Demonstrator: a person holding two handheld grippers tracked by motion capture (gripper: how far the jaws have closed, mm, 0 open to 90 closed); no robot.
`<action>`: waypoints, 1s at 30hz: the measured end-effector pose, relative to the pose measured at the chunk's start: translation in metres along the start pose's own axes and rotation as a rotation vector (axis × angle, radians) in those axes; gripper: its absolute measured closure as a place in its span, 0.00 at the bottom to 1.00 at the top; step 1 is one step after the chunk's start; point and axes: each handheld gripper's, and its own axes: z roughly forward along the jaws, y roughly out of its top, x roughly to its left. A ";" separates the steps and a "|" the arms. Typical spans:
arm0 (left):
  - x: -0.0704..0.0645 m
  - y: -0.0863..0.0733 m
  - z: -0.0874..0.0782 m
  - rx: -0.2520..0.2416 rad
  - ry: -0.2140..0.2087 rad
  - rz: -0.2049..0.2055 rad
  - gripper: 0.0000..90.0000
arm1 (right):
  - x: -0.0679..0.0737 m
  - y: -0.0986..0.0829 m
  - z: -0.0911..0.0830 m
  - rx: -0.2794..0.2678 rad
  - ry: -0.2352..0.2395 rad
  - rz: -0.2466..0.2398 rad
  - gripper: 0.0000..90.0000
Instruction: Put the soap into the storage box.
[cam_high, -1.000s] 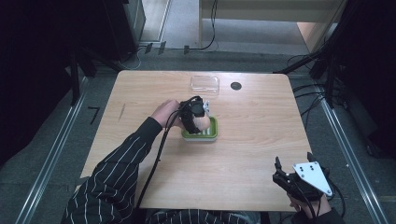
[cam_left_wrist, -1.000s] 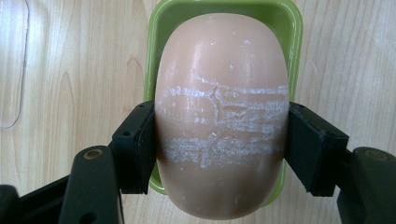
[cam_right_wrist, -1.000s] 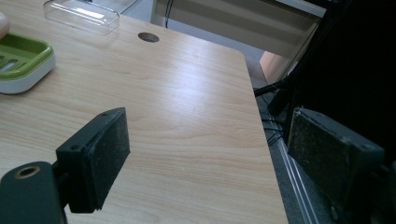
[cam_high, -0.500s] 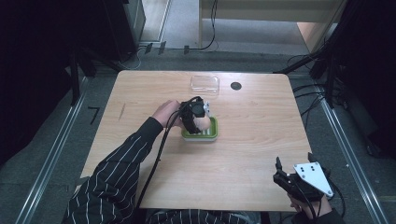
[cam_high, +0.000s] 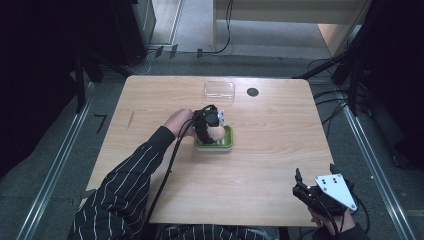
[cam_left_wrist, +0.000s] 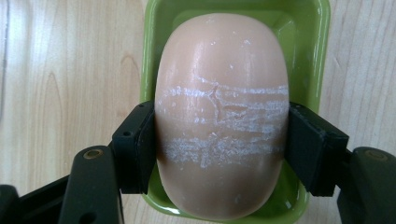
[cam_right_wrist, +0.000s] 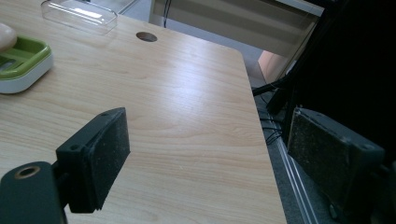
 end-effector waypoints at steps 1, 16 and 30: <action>0.000 0.000 0.001 0.004 0.000 0.003 0.37 | 0.000 0.000 0.000 0.000 0.001 0.000 0.15; 0.001 -0.002 0.009 0.004 -0.019 -0.008 0.37 | 0.000 0.000 0.000 0.003 0.002 -0.004 0.15; 0.004 -0.005 0.011 -0.007 -0.047 -0.028 0.37 | 0.001 0.000 0.000 0.004 0.001 -0.006 0.15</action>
